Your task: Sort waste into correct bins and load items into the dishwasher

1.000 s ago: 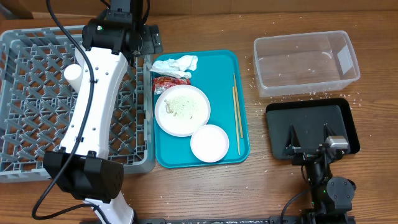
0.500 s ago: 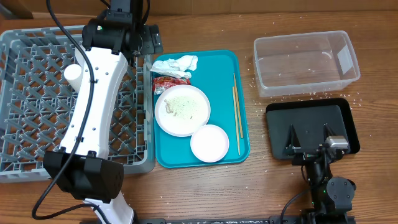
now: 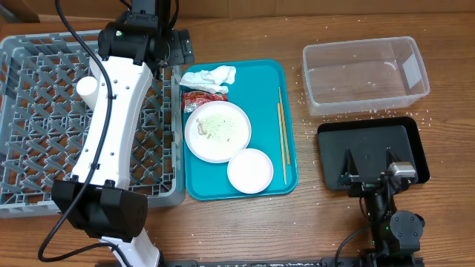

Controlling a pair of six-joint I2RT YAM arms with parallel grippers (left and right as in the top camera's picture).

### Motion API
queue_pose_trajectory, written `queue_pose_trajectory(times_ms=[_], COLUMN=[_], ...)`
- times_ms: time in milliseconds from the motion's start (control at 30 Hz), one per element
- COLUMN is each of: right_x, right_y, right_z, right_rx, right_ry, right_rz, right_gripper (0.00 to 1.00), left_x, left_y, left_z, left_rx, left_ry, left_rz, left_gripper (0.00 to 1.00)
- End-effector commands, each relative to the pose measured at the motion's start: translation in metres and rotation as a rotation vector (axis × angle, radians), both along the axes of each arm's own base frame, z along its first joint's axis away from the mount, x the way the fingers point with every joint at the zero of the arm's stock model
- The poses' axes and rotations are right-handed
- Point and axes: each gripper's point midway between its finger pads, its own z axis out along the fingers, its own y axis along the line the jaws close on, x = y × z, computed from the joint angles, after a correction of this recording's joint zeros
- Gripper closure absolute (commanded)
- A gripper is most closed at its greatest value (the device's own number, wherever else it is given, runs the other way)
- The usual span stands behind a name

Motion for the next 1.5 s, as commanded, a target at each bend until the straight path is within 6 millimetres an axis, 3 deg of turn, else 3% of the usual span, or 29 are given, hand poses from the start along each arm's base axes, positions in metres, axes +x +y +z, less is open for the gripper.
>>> queue_pose_trajectory(times_ms=[0, 1167, 1267, 1333, 1467], right_x=[0.000, 0.000, 0.000, -0.002, -0.015], right_y=[-0.001, -0.001, -0.017, -0.014, 0.038], right_z=[-0.001, -0.001, 0.013, 0.035, 0.070], right_rx=[-0.004, -0.004, -0.027, 0.005, 0.240], right_ry=[-0.006, -0.006, -0.063, -0.155, -0.260], right_rz=[-0.008, -0.008, -0.104, -0.081, 0.253], right_gripper=[0.00, 0.00, 0.00, 0.00, 0.00], left_x=[0.001, 0.001, 0.001, 0.001, 0.001], left_y=[0.001, 0.001, 0.001, 0.001, 0.001], left_z=[0.000, 0.000, 0.000, 0.000, 0.000], left_rx=[0.002, 0.002, 0.002, 0.002, 0.002], left_ry=[-0.004, -0.004, -0.004, -0.004, -0.004], left_rz=[0.020, 0.020, 0.020, 0.020, 0.020], left_gripper=[0.00, 0.00, 0.00, 0.00, 0.00])
